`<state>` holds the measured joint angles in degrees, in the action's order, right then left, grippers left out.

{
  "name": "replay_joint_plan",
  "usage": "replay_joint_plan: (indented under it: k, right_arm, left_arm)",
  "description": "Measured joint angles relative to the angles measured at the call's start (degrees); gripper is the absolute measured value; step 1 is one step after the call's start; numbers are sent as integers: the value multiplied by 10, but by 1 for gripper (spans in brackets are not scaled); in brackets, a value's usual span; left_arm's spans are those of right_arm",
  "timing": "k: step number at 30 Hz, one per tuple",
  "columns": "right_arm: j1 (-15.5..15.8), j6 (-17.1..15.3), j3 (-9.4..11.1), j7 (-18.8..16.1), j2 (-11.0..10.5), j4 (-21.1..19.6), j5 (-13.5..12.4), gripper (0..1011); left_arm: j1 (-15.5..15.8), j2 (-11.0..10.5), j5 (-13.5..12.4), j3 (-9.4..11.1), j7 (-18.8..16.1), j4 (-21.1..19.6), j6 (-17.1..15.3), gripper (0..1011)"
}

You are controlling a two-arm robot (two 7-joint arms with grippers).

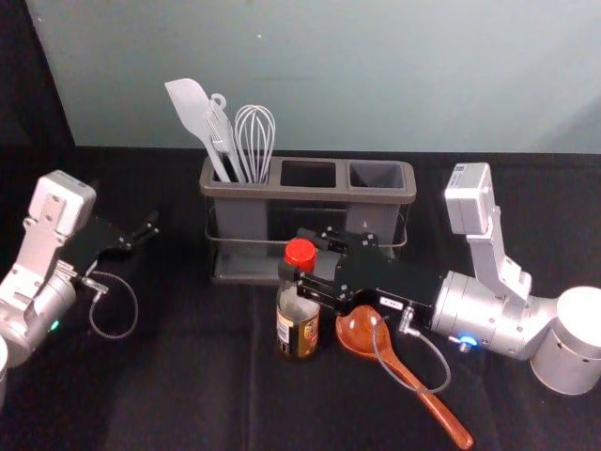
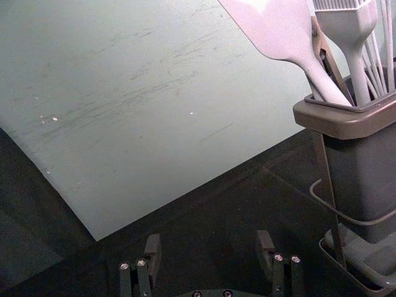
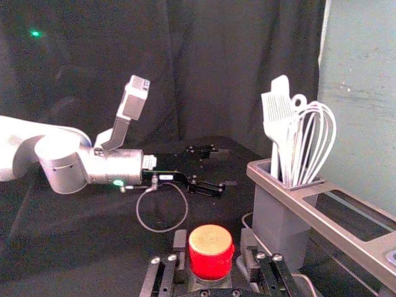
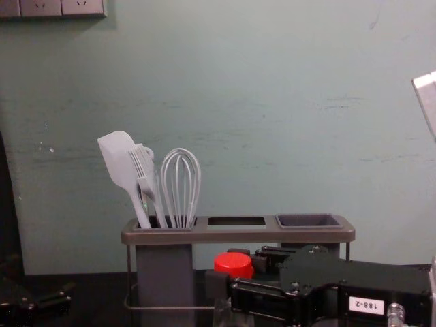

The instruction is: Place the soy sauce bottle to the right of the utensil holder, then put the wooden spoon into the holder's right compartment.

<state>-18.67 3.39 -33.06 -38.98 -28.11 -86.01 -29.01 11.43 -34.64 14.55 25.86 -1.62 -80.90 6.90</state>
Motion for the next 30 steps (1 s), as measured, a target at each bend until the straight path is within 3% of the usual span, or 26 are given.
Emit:
replay_joint_plan:
  k: [6,19,24,30]
  right_arm:
    - [0,0,0,0,0,0,0,394]
    - [1,2,1,-2,-1,-2,-2,388]
    - [5,-10,10,-2,-6,-18,-20,388]
    - [14,-33,25,-2,-27,-57,-51,388]
  left_arm:
    - [0,0,0,0,0,0,0,1005]
    - [0,0,0,0,0,0,0,1005]
    - [0,0,0,0,0,0,0,1005]
    - [0,0,0,0,0,0,0,1005]
